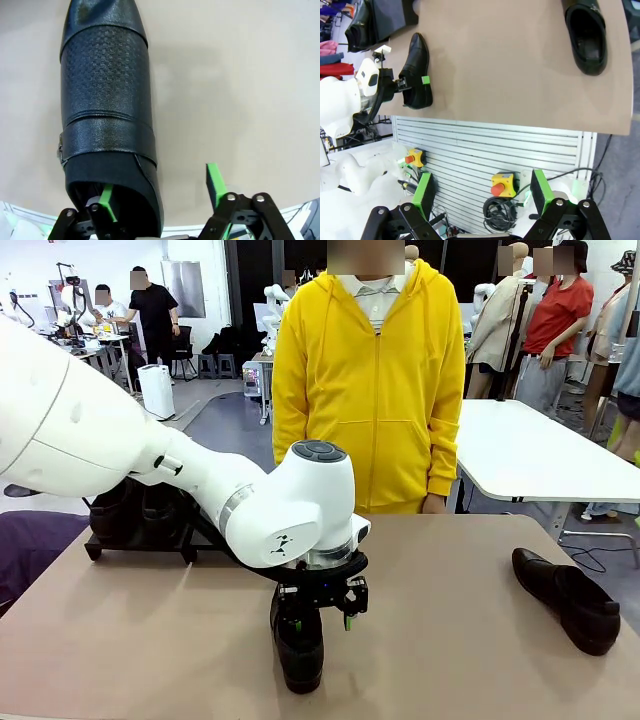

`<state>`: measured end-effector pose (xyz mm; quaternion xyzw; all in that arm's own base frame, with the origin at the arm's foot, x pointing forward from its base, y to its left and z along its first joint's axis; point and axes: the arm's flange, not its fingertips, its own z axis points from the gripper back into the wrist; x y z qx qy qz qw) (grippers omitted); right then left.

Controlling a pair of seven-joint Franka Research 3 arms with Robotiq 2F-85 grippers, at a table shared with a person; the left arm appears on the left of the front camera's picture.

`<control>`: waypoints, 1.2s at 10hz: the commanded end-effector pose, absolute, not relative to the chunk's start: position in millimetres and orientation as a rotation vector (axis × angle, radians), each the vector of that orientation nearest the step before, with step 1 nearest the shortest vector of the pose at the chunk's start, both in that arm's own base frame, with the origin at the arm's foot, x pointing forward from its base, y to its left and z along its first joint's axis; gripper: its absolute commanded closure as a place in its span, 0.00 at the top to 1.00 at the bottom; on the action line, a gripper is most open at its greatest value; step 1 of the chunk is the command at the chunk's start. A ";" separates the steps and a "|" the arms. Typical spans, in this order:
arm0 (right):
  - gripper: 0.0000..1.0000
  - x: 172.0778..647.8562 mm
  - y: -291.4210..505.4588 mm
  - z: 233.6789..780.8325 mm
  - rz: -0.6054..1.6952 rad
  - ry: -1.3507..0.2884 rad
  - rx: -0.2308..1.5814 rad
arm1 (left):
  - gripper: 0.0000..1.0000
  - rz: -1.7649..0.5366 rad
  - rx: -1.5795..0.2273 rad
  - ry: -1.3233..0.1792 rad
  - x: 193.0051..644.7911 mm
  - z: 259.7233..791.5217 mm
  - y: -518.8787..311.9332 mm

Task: Organize the shoes by placing them on the stand.
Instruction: Place the Shoe from the middle of the table onto the Shoes Stand.

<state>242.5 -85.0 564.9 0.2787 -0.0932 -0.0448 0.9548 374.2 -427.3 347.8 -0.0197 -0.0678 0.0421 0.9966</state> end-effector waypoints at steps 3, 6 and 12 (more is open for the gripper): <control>1.00 243.6 -86.8 565.8 -0.068 -0.193 0.585 | 0.00 0.114 -0.007 -0.159 374.7 347.8 -433.3; 1.00 243.6 -86.8 565.8 -0.068 -0.193 0.585 | 0.00 0.098 0.013 -0.185 369.6 357.5 -430.8; 1.00 243.6 -86.8 565.8 -0.068 -0.193 0.585 | 0.00 -0.198 -0.174 -0.282 349.8 422.6 -425.2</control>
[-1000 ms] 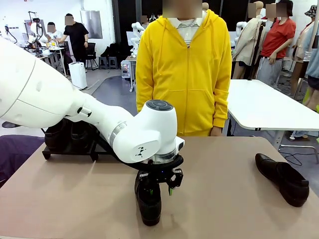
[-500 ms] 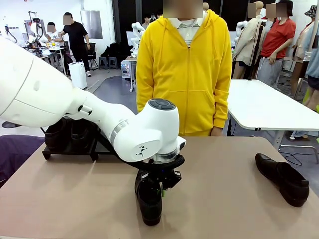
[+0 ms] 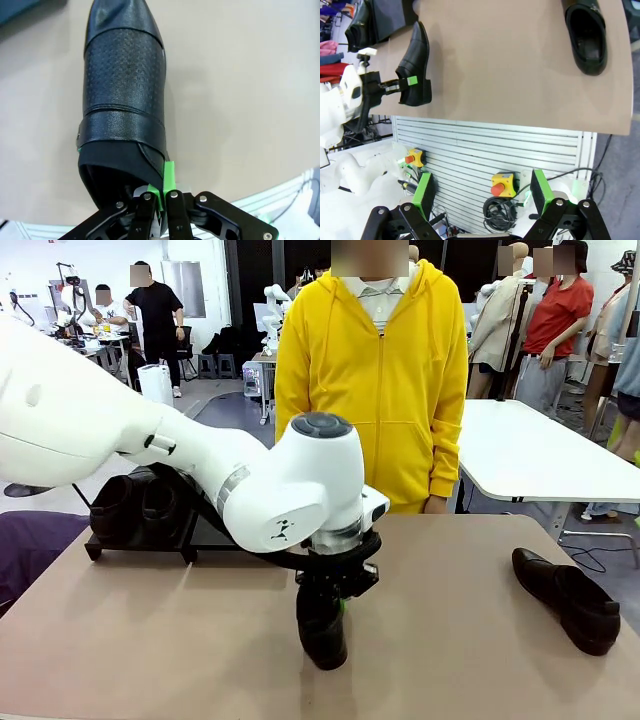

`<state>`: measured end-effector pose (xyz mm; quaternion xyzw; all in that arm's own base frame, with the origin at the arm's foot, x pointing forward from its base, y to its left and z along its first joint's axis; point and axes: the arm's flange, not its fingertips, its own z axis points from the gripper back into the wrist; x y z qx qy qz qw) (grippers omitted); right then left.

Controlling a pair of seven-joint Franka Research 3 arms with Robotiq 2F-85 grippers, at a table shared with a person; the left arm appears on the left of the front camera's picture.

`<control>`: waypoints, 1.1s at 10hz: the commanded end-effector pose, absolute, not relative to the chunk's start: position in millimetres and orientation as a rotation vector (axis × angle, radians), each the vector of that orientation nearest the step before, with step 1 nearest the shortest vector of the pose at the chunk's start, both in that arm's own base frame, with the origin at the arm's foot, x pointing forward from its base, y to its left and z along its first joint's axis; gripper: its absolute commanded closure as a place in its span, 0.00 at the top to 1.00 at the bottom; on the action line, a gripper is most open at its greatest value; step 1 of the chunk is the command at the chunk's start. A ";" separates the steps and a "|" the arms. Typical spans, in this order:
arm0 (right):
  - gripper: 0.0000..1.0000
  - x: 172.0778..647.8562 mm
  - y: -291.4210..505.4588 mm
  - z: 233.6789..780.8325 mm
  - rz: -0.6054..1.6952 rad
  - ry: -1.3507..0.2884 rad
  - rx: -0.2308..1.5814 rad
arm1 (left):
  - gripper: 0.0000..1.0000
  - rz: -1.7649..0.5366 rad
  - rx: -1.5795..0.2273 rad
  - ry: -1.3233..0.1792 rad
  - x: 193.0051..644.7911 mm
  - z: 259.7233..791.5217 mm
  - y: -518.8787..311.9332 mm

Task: Organize the shoes by placing them on the stand.
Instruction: Place the Shoe from the middle of the table onto the Shoes Stand.

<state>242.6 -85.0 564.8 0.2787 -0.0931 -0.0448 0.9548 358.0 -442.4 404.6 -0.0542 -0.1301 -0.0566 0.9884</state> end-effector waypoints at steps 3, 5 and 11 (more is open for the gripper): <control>1.00 243.6 -86.8 565.8 -0.068 -0.193 0.585 | 0.00 -0.303 -0.083 -0.443 320.4 470.3 -395.0; 1.00 243.6 -86.8 565.8 -0.068 -0.193 0.585 | 0.00 -0.076 0.049 -0.468 321.5 471.4 -353.4; 1.00 243.6 -86.8 565.8 -0.068 -0.193 0.585 | 0.00 0.109 0.130 -0.487 310.7 468.2 -241.4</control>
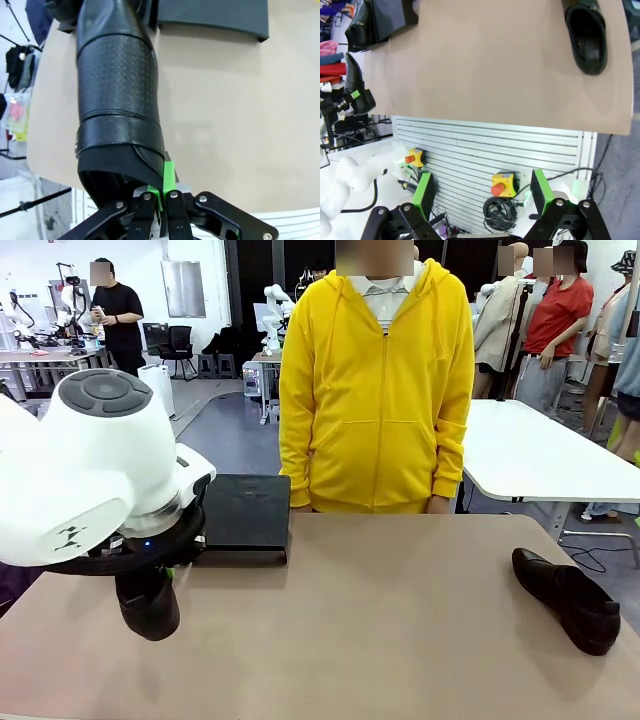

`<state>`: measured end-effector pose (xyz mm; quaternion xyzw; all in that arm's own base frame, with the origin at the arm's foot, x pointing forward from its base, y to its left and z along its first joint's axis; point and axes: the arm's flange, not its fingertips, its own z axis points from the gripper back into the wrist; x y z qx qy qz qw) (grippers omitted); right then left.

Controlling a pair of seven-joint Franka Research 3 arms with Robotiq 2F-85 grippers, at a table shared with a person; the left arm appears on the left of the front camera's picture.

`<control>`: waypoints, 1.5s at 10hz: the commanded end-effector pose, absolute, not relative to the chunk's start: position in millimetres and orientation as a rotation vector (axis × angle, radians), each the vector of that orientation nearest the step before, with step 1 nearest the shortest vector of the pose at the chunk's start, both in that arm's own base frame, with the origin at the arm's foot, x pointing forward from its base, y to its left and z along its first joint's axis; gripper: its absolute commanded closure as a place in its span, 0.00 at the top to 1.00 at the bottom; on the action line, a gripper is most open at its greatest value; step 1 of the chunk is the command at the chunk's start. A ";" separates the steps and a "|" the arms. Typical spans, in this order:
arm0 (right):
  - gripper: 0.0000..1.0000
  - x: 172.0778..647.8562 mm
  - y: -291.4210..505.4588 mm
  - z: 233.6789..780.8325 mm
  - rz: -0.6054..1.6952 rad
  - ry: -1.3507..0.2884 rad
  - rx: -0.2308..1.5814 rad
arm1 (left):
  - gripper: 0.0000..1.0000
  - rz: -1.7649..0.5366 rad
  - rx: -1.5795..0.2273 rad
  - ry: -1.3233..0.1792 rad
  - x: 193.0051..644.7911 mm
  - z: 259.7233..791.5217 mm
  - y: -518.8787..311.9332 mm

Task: Organize the shoes by placing them on the stand.
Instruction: Place the Shoe from the middle of the table onto the Shoes Stand.

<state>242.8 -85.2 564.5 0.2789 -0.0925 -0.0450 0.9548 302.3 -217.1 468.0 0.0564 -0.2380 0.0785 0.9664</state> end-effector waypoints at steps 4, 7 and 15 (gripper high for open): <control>1.00 243.6 -86.8 565.8 -0.068 -0.193 0.585 | 0.00 0.109 0.130 -0.487 310.7 468.2 -241.4; 1.00 243.6 -86.8 565.8 -0.068 -0.193 0.585 | 0.00 0.110 0.135 -0.474 306.3 462.4 -243.7; 1.00 243.6 -86.8 565.8 -0.068 -0.193 0.585 | 0.00 -0.252 0.195 -0.672 519.4 471.1 -236.7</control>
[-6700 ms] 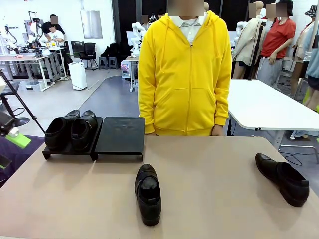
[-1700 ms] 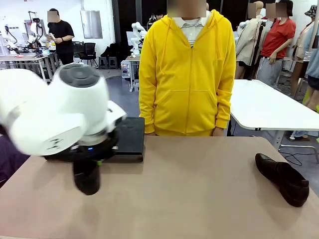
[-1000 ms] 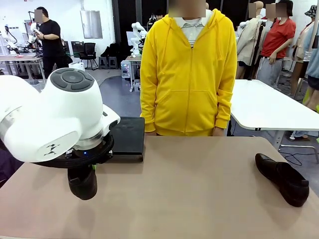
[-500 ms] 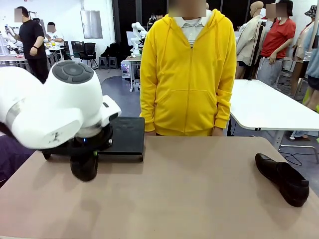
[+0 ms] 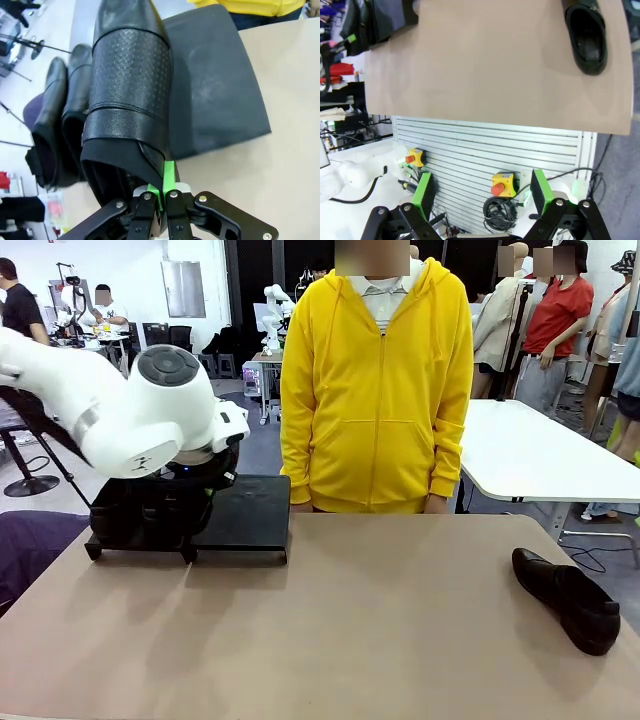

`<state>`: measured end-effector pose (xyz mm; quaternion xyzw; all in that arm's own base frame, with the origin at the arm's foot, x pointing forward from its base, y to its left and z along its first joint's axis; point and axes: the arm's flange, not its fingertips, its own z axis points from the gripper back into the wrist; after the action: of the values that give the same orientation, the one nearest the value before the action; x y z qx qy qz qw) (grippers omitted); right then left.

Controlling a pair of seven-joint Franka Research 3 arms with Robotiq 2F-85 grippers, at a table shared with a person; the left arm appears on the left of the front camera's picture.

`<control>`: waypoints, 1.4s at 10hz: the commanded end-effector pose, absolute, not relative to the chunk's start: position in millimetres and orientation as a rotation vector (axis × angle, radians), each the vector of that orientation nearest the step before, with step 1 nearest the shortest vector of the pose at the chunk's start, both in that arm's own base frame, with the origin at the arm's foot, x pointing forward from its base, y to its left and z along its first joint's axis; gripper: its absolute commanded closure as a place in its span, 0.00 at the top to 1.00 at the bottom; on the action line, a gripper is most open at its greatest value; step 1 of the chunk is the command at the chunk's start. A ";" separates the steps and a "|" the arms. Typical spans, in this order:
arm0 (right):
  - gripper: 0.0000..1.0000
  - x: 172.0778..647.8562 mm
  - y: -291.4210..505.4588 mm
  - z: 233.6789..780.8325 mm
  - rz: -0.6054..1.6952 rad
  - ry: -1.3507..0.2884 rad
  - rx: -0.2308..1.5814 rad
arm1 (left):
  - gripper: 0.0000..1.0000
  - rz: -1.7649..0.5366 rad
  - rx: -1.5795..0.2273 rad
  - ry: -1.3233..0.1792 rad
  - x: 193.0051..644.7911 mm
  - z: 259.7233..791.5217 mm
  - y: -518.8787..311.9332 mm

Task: Organize the shoes by placing them on the stand.
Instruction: Place the Shoe from the middle of the table onto the Shoes Stand.

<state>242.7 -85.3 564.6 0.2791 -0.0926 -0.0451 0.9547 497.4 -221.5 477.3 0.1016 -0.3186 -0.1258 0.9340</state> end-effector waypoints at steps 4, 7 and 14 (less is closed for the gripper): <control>1.00 243.6 -86.8 565.8 -0.068 -0.193 0.585 | 0.00 -0.123 0.231 -0.609 575.3 432.8 -250.3; 1.00 243.6 -86.8 565.8 -0.068 -0.193 0.585 | 0.00 -0.066 0.247 -0.547 591.0 421.7 -252.6; 1.00 243.6 -86.8 565.8 -0.068 -0.193 0.585 | 1.00 -0.052 0.270 -0.540 599.0 419.1 -252.3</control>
<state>242.8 -85.4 564.5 0.2791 -0.0925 -0.0451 0.9547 596.6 -252.0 415.5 0.1321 -0.2631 -0.0320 0.9552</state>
